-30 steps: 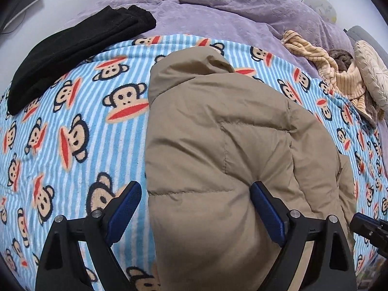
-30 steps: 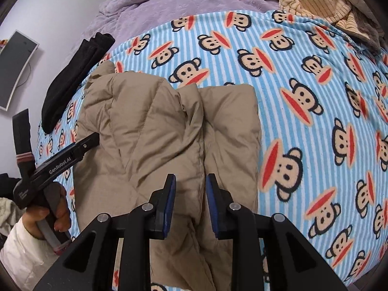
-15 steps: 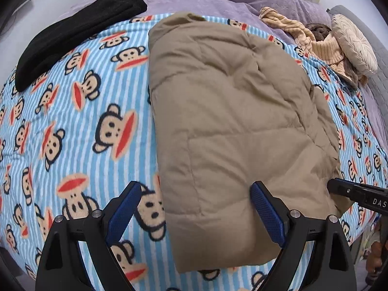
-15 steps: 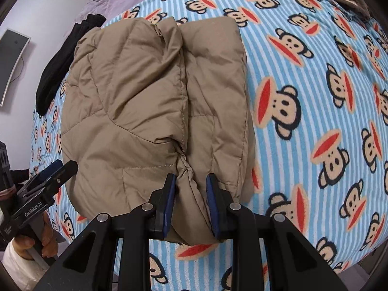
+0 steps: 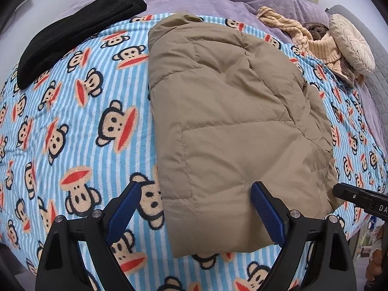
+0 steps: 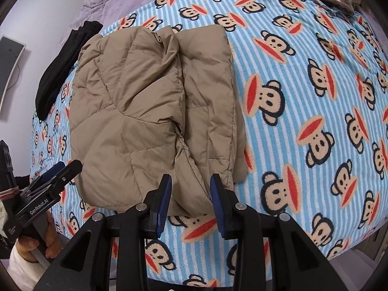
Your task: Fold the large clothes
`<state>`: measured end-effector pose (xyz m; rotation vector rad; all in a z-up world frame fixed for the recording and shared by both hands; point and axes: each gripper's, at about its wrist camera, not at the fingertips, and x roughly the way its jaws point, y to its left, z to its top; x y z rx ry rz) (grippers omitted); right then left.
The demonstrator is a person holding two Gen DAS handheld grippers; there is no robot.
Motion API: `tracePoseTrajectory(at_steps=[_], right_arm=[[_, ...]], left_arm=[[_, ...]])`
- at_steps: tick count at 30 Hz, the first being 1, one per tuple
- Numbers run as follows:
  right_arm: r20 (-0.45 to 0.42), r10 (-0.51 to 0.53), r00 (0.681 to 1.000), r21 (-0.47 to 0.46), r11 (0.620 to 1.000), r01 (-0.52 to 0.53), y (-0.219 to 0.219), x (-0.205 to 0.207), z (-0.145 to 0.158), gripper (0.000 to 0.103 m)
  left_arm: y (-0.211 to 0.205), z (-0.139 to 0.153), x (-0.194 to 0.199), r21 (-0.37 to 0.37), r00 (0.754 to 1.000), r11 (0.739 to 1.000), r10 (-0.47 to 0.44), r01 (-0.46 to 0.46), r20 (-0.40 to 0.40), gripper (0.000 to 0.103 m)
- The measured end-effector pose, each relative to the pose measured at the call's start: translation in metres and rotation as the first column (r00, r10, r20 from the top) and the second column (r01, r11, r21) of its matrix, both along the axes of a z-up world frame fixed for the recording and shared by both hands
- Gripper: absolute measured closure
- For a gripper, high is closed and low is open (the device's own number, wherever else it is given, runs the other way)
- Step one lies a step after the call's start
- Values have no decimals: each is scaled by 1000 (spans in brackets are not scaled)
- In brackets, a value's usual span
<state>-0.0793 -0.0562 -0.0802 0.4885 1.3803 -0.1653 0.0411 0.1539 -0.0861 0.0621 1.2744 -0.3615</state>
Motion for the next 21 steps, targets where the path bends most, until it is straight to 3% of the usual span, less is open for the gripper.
tracePoseTrajectory(at_steps=[11, 16, 21], right_arm=[[31, 52, 998, 20, 998, -53, 2, -5, 11, 61], [59, 97, 994, -1, 995, -97, 3, -16, 26, 52], [70, 106, 992, 1, 994, -106, -1, -26, 35, 49]], left_arm=[[3, 21, -29, 36, 998, 998, 49, -50, 28, 10], [1, 39, -47, 45, 996, 996, 74, -76, 57, 10], [-2, 50, -62, 54, 994, 995, 84, -87, 63, 10]])
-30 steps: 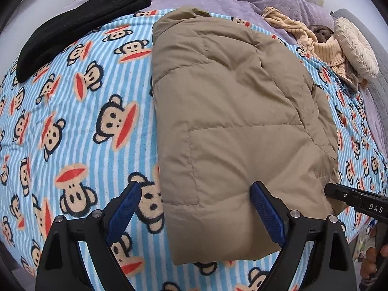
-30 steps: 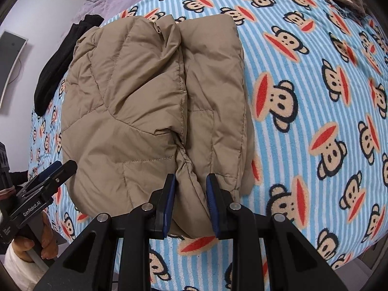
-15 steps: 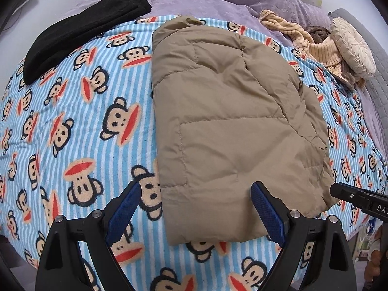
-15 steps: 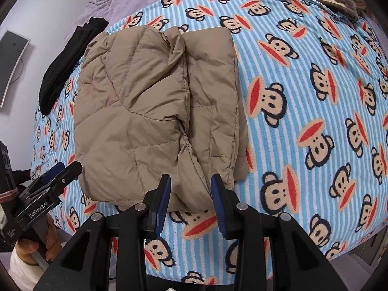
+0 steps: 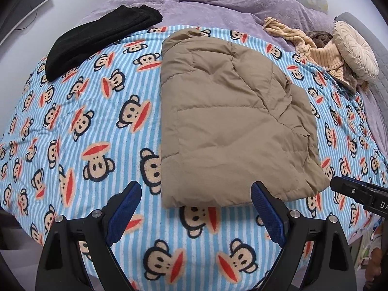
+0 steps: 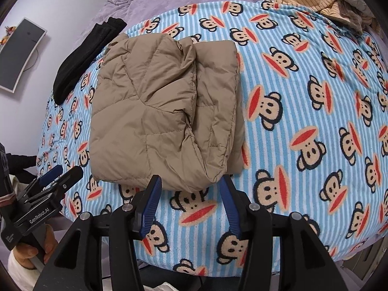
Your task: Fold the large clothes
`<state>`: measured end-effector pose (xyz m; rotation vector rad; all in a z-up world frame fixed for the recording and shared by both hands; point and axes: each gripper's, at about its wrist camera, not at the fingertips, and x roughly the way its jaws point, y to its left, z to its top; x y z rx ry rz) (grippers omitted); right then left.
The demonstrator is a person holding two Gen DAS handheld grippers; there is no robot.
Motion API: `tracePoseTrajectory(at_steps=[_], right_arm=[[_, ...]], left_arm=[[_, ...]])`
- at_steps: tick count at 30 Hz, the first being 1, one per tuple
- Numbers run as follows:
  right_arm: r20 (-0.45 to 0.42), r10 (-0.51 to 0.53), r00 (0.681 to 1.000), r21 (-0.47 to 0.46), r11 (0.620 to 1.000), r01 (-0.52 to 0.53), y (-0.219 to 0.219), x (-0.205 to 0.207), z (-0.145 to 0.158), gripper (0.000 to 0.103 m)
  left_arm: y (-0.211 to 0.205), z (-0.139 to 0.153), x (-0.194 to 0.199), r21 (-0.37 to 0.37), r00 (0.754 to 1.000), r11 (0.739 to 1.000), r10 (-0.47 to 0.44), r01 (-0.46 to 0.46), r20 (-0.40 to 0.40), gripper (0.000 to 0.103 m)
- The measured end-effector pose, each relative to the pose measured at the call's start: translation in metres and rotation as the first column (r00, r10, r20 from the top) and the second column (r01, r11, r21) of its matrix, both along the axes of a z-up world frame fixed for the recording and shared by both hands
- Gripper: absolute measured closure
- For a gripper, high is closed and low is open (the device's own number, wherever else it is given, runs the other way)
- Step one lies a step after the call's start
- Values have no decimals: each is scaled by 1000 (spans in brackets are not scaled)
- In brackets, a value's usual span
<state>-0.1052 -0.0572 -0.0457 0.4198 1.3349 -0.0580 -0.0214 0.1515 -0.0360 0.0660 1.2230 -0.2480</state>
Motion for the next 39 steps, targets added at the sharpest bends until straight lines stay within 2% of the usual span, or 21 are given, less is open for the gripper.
tracePoseTrajectory(at_steps=[6, 7, 8, 9, 14, 17, 20, 21, 27, 39], right_arm=[[-1, -3, 1000, 8, 1000, 3, -1, -8, 4, 49], [2, -3, 1000, 8, 1000, 3, 0, -8, 6, 48], [7, -1, 1000, 7, 1000, 1, 0, -9, 8, 47], [13, 0, 1000, 4, 1000, 0, 1, -8, 10, 44], [38, 2, 999, -4, 1000, -2, 2, -7, 20, 43], [64, 3, 998, -39, 999, -1, 5, -6, 32, 42], [103, 6, 995, -90, 996, 3, 7, -4, 47, 29], [116, 5, 993, -104, 995, 7, 9, -4, 52, 18], [186, -1, 983, -161, 986, 32, 16, -1, 78, 17], [257, -2, 966, -253, 965, 69, 25, -4, 100, 17]], left_arm=[[2, 13, -12, 17, 1000, 1000, 14, -14, 24, 10], [3, 15, -13, 17, 999, 1000, 18, -18, 28, 9], [3, 16, -14, 19, 999, 1000, 21, -21, 28, 0], [4, 18, -15, 23, 999, 999, 26, -27, 37, 0], [4, 29, -17, 39, 998, 999, 29, -31, 55, 0], [4, 38, -18, 54, 997, 998, 35, -38, 72, 0], [6, 50, -18, 51, 993, 997, 44, -50, 105, 0], [6, 53, -18, 46, 993, 997, 48, -54, 112, 0], [8, 75, -17, 40, 984, 997, 64, -71, 164, 0], [12, 98, -17, 35, 974, 995, 79, -88, 211, 0]])
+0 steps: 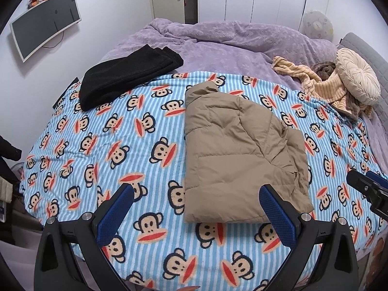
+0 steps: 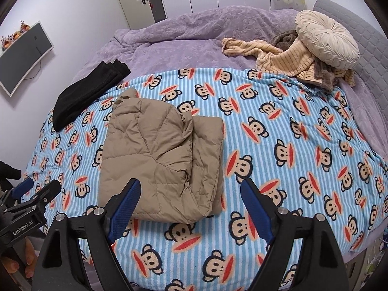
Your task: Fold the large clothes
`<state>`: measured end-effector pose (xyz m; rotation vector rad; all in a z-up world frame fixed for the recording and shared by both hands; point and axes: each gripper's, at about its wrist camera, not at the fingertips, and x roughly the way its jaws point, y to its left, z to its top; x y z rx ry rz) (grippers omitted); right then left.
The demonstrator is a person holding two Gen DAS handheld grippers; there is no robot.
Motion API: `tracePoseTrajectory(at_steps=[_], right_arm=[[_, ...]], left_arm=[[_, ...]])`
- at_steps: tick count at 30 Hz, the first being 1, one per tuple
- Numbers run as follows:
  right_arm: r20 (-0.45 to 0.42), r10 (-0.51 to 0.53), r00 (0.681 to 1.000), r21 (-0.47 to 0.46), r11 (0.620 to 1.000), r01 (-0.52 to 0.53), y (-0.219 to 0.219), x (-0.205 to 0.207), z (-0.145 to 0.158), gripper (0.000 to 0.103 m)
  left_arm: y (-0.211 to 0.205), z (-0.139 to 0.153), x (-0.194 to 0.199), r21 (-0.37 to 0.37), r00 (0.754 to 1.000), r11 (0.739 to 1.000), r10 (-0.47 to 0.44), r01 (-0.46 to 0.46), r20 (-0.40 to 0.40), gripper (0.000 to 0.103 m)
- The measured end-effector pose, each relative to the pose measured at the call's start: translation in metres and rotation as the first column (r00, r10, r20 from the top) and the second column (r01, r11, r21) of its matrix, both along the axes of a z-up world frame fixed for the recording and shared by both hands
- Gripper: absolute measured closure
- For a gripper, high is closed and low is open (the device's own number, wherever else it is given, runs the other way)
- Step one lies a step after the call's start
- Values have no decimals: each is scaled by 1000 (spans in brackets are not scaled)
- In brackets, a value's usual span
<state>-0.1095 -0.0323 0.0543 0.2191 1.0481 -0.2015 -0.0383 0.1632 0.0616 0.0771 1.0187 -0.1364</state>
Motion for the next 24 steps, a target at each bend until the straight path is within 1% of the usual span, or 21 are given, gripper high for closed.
tracePoseTrajectory(at_steps=[6, 24], right_arm=[[13, -9, 1000, -11, 1000, 10, 1, -1, 4, 17], [13, -6, 1000, -11, 1000, 6, -1, -1, 6, 17]], left_arm=[[0, 3, -1, -1, 1000, 1000, 1, -1, 7, 0], [-1, 12, -1, -2, 1000, 1000, -2, 2, 25, 0]])
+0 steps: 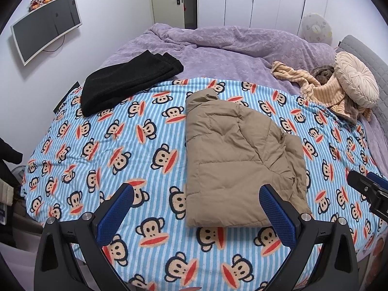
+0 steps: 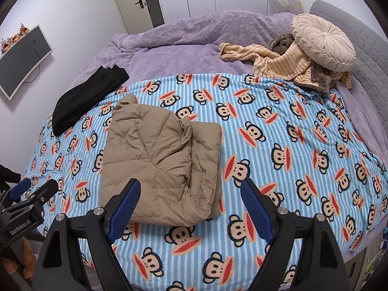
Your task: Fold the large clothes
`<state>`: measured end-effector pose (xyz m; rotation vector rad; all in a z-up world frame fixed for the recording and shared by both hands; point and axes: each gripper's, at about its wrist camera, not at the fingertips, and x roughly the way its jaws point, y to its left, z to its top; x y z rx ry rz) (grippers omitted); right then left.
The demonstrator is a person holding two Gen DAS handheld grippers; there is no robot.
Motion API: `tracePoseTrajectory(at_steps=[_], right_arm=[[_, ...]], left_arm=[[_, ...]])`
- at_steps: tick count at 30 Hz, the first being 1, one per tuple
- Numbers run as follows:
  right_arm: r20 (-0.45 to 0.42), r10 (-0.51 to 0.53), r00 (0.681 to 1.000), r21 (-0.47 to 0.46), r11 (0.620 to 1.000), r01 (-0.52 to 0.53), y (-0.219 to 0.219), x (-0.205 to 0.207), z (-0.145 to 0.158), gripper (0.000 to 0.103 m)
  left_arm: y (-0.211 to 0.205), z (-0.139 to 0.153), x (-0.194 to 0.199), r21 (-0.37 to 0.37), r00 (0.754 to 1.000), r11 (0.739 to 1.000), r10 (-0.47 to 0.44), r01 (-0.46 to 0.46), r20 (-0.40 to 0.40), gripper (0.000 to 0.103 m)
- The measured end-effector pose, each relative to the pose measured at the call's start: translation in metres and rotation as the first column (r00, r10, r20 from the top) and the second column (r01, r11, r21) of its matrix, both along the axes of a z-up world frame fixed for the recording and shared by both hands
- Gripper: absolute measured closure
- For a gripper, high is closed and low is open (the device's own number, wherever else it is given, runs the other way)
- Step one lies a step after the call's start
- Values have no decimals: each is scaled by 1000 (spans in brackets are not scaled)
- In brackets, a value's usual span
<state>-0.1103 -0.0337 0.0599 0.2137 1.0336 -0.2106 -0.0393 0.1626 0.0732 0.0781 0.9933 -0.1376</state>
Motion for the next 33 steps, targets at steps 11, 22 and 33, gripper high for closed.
tracePoseTrajectory(at_steps=[11, 22, 33], right_arm=[[0, 2, 1000, 1, 1000, -2, -1, 0, 0, 17], [1, -4, 1000, 1, 1000, 4, 1, -1, 1, 17], [1, -3, 1000, 1, 1000, 3, 2, -2, 0, 17]], left_arm=[[0, 0, 0, 0, 1000, 1000, -1, 1, 1, 0], [1, 1, 1, -1, 1000, 1000, -2, 2, 2, 0], [1, 0, 0, 0, 1000, 1000, -3, 3, 3, 0]])
